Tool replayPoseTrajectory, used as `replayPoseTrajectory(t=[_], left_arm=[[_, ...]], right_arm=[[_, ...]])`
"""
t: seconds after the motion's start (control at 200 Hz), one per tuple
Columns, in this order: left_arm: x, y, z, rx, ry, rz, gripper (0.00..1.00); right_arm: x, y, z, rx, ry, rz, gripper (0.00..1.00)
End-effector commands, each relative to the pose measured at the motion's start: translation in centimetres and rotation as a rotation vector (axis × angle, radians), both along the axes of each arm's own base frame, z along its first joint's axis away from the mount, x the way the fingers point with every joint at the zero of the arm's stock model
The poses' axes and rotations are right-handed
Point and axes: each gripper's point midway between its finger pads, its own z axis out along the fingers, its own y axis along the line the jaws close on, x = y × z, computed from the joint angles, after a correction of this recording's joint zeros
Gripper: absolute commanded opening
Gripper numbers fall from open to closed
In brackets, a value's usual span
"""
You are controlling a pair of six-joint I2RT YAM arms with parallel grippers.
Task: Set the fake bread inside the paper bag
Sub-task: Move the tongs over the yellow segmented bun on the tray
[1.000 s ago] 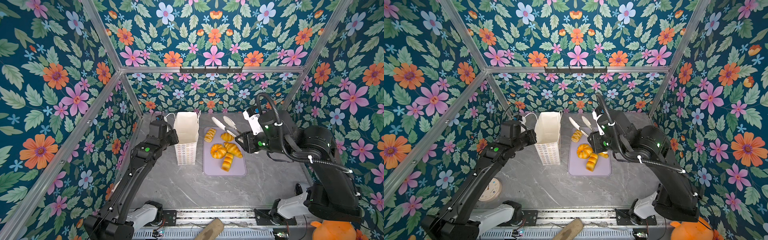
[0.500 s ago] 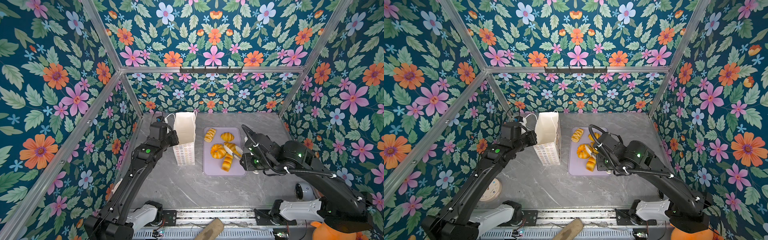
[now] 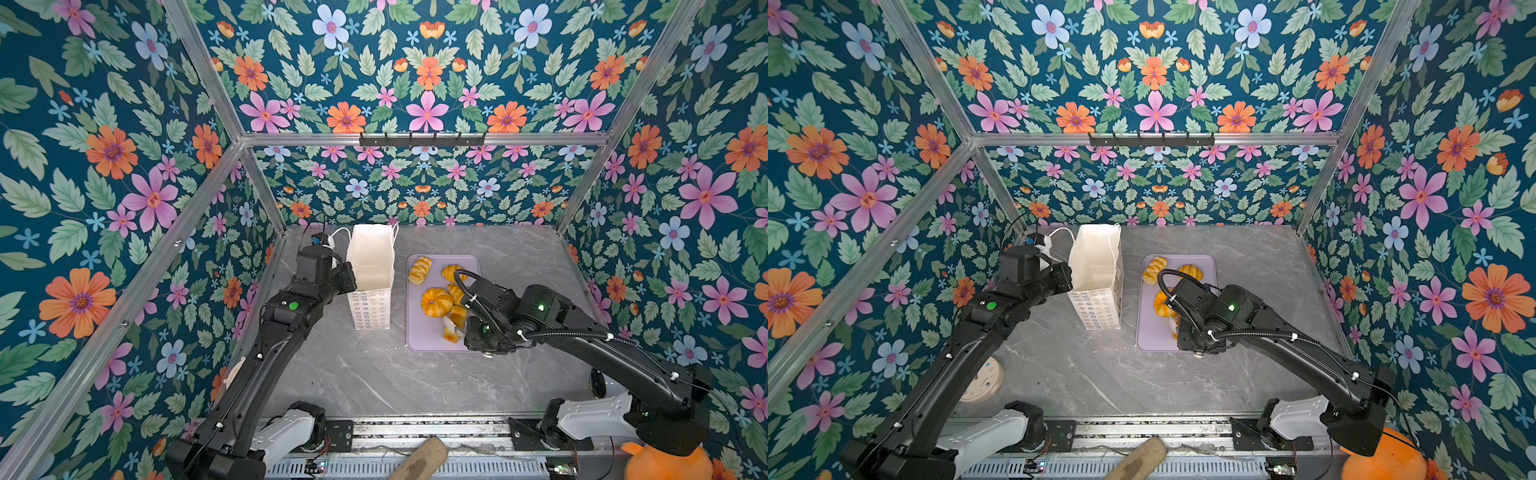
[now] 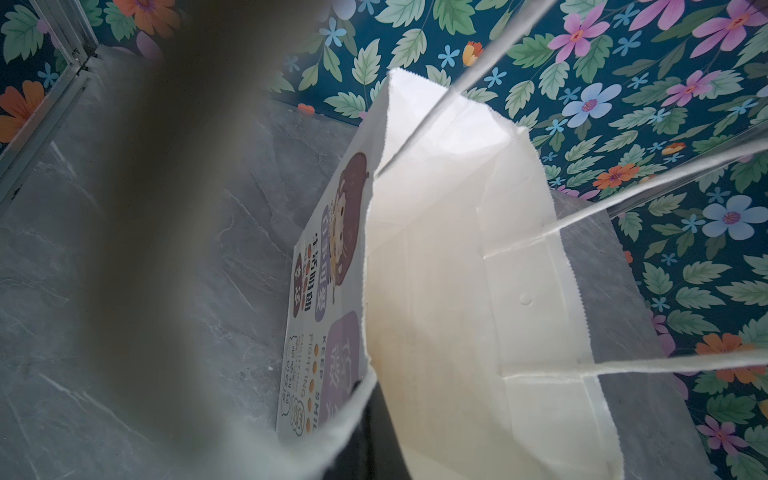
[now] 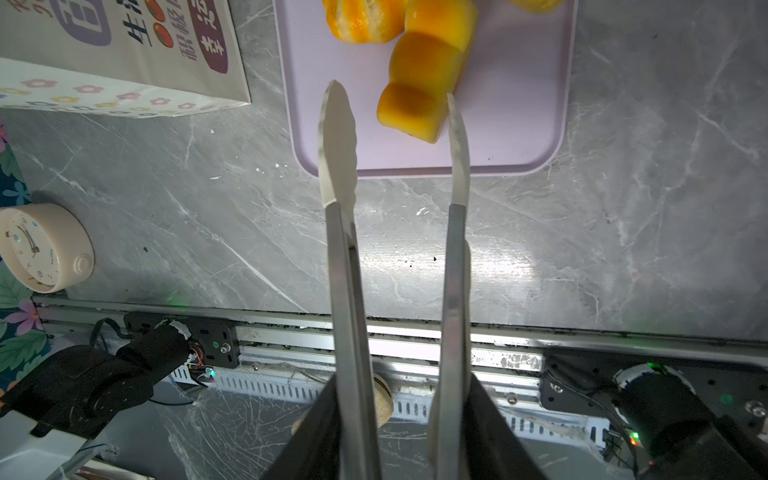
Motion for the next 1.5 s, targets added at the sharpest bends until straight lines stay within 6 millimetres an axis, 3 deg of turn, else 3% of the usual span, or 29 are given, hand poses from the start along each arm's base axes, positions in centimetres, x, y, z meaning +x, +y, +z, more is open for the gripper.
replayPoseTrajectory(t=[0.0,0.5,0.94,1.495], left_arm=[[0.2,0.0,0.4,0.003,-0.022,0.0,0.0],[0.4,0.5,-0.6,0.038,-0.005,0.02,0.0],[0.6,0.3,0.1,0.029,-0.015,0.014,0.0],[0.6,0.1,-0.3,0.025,-0.005,0.01,0.0]], right_arm=[[-0.2,0.0,-0.3,-0.021,0.022,0.003,0.44],[1.6,-0.5,-2.3,-0.135,0.004,0.008,0.49],[3.0,-0.1,-3.9,-0.154,-0.011,0.019,0.49],[2.2,-1.1,-2.3,-0.143,-0.008,0.027,0.49]])
